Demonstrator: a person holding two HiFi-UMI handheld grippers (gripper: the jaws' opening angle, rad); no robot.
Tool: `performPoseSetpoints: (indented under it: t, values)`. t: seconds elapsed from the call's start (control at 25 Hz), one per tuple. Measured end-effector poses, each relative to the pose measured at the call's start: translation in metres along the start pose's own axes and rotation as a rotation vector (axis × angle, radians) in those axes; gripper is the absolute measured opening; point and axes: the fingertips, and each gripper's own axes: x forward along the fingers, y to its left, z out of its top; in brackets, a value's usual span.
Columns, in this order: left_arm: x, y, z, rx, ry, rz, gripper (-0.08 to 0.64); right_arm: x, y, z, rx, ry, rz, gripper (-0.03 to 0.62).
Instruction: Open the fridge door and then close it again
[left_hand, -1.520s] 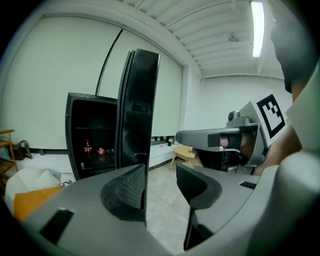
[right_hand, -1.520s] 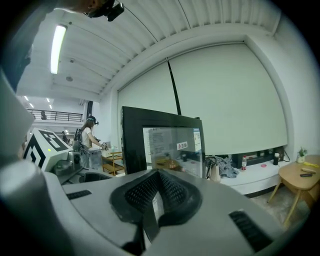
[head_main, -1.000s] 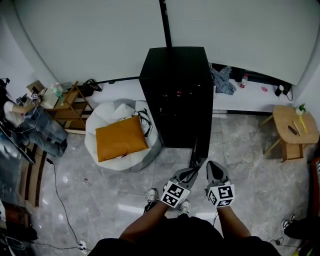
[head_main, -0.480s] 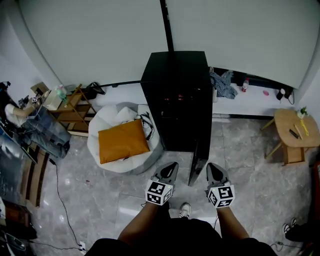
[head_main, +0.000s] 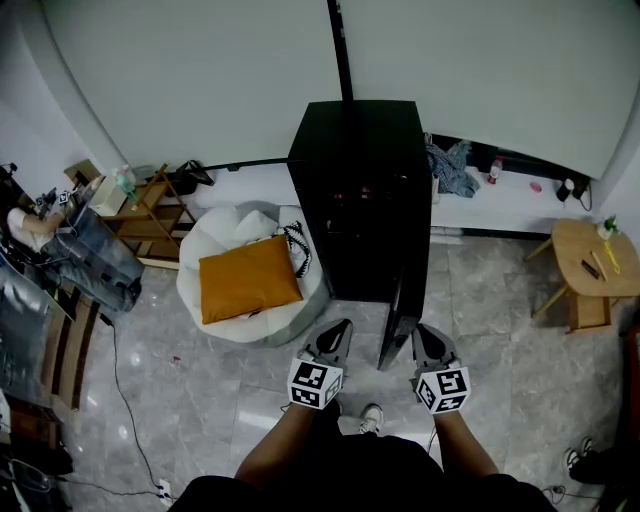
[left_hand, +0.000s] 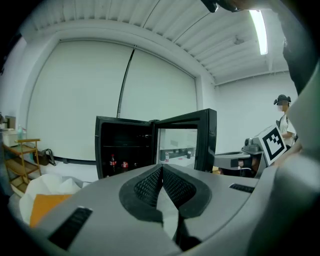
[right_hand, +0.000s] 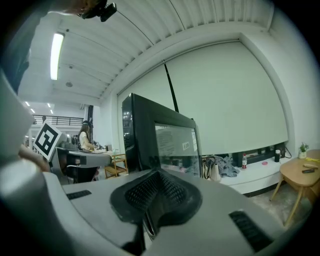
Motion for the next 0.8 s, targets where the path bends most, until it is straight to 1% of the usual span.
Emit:
performPoseSetpoints:
  t: [0.2, 0.36, 0.44, 0.56, 0.8]
  values:
    - [0.0, 0.006, -0.007, -0.013, 0.008, 0.003, 0.021, 0.003, 0.003, 0.0, -0.021, 0.003, 0.012, 0.017]
    - [0.002, 0.009, -0.008, -0.067, -0.005, -0.002, 0.021, 0.007, 0.008, -0.001, -0.034, 0.014, 0.032, 0.017]
    - [0.002, 0.011, -0.004, -0.071, -0.016, 0.002, 0.021, 0.009, 0.01, 0.0, -0.046, 0.016, 0.042, 0.017]
    - [0.001, 0.016, -0.001, -0.065, -0.017, 0.01, 0.021, 0.012, 0.016, 0.0, -0.042, 0.02, 0.074, 0.017]
    - [0.001, 0.023, 0.0, -0.093, -0.023, -0.004, 0.021, 0.022, 0.031, -0.001, -0.061, 0.034, 0.146, 0.017]
